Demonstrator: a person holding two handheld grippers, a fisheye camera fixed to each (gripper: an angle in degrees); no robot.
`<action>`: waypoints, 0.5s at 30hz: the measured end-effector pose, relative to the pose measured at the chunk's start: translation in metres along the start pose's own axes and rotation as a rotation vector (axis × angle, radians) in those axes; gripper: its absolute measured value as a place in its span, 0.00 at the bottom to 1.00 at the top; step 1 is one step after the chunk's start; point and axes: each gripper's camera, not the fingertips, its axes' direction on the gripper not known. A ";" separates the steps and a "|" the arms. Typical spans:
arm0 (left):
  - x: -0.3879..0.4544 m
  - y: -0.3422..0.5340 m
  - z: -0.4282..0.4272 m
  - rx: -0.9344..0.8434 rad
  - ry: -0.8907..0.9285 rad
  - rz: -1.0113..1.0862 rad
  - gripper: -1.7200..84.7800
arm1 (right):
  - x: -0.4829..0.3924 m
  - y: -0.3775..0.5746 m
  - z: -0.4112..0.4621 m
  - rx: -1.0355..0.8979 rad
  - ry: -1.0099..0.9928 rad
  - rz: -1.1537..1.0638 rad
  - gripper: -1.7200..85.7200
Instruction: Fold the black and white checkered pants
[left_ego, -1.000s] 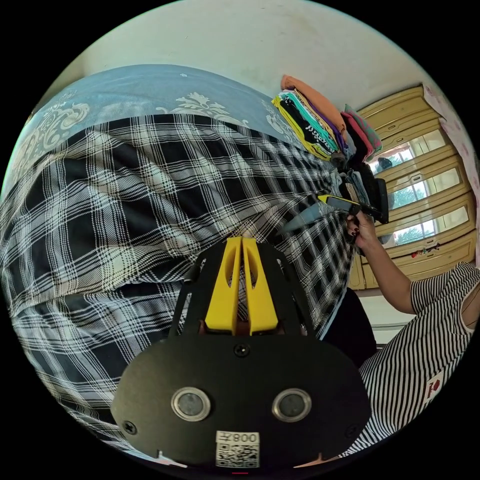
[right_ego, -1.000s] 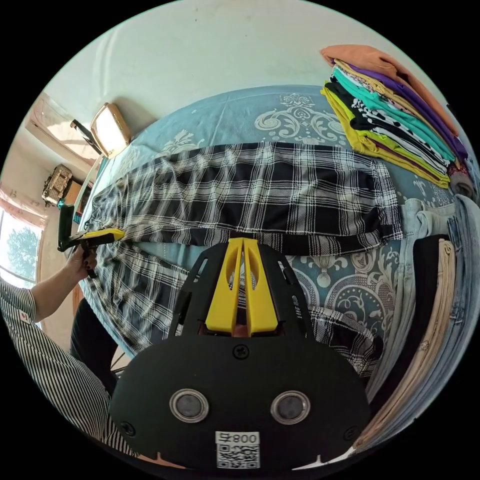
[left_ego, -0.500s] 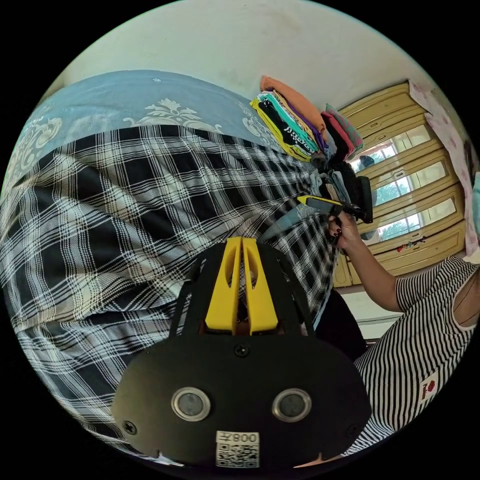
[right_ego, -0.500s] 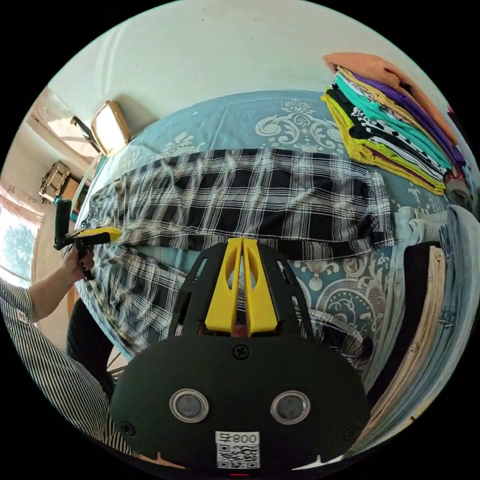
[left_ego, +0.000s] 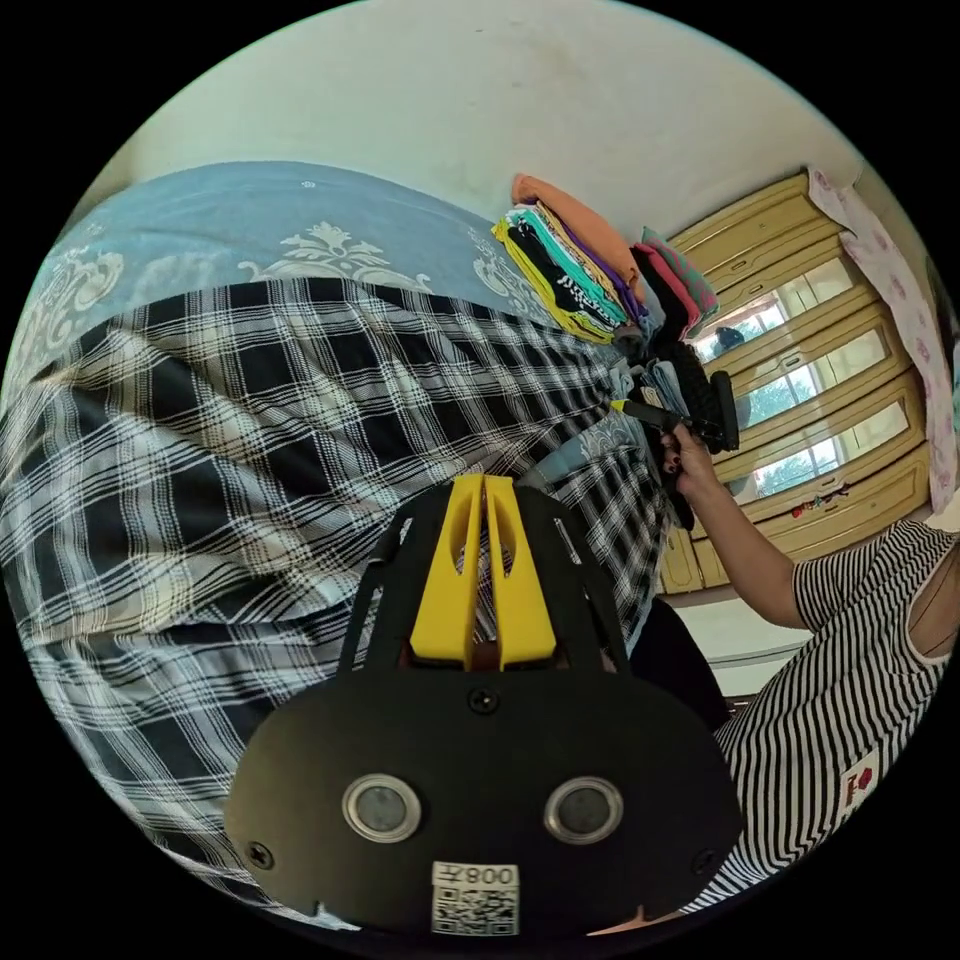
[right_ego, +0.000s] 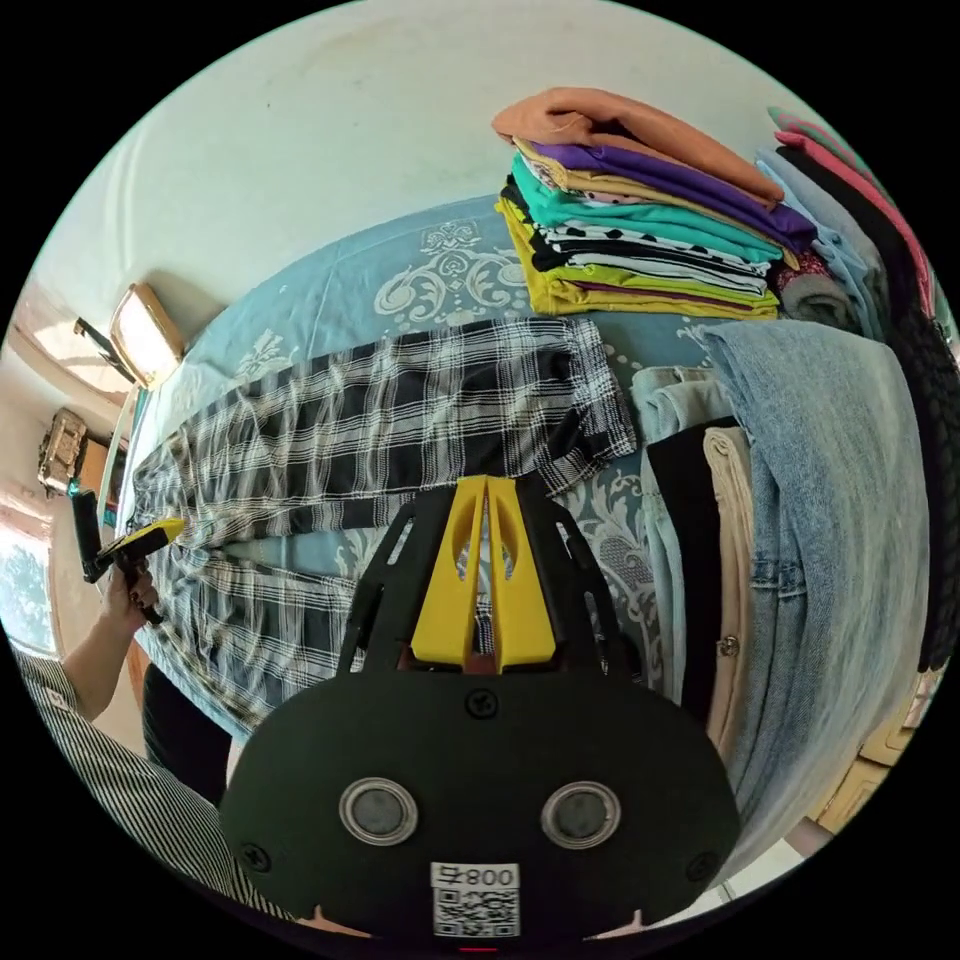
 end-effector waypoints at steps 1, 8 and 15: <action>-0.005 0.008 -0.010 0.017 -0.015 -0.021 0.02 | -0.011 0.000 0.005 -0.005 -0.031 -0.038 0.02; -0.091 0.110 -0.115 0.152 -0.306 -0.362 0.02 | -0.179 -0.003 0.106 -0.155 -0.292 -0.464 0.02; -0.129 0.194 -0.165 0.209 -0.252 -0.440 0.03 | -0.268 -0.001 0.198 -0.287 -0.241 -0.625 0.02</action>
